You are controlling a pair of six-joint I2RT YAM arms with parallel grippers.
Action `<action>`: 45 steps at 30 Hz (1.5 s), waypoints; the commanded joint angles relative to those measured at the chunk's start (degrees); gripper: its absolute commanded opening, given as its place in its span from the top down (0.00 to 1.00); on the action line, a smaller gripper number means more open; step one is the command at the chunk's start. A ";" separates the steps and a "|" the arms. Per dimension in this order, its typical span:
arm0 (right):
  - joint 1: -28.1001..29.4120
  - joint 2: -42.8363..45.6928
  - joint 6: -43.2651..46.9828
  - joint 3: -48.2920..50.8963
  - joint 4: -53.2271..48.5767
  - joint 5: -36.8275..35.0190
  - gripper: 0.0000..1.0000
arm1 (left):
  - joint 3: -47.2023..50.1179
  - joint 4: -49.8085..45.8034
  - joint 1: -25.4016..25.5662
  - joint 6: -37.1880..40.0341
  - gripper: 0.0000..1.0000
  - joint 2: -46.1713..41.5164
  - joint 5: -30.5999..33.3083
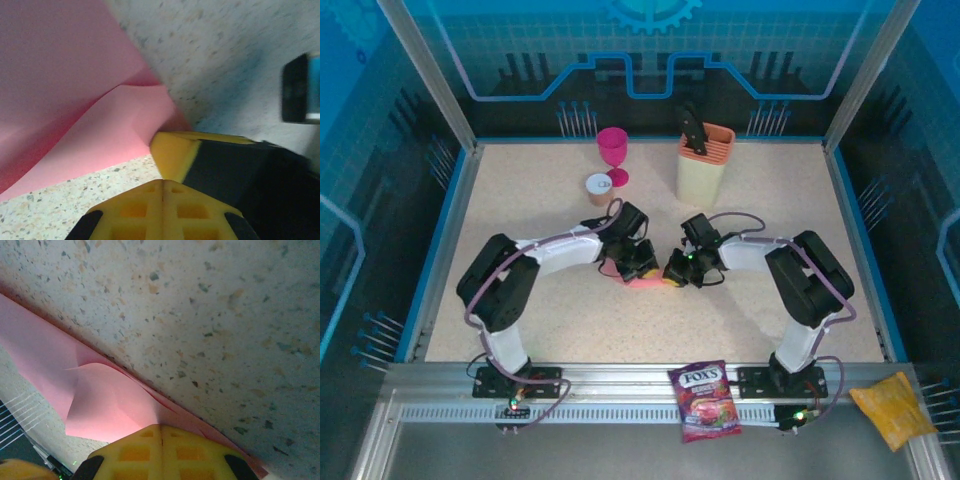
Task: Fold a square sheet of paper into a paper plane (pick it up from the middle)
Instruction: Third fold the triangle at the center of the table.
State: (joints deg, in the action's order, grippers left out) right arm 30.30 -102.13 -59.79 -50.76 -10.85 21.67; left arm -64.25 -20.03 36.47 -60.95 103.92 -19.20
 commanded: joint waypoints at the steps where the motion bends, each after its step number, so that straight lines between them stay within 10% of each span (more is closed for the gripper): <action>1: -0.11 -5.18 -1.47 2.05 -6.61 -6.64 1.00 | -0.21 -0.08 0.09 1.34 1.00 1.24 -1.43; 45: -1.38 -5.35 -2.19 3.20 -9.10 -7.65 1.00 | 23.27 4.17 -7.15 4.21 1.00 -5.10 2.22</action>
State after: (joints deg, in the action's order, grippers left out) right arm 30.13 -102.96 -60.66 -51.37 -11.00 22.83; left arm -45.69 -5.98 30.98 -58.26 98.63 -21.96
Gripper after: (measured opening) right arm 0.048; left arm 0.064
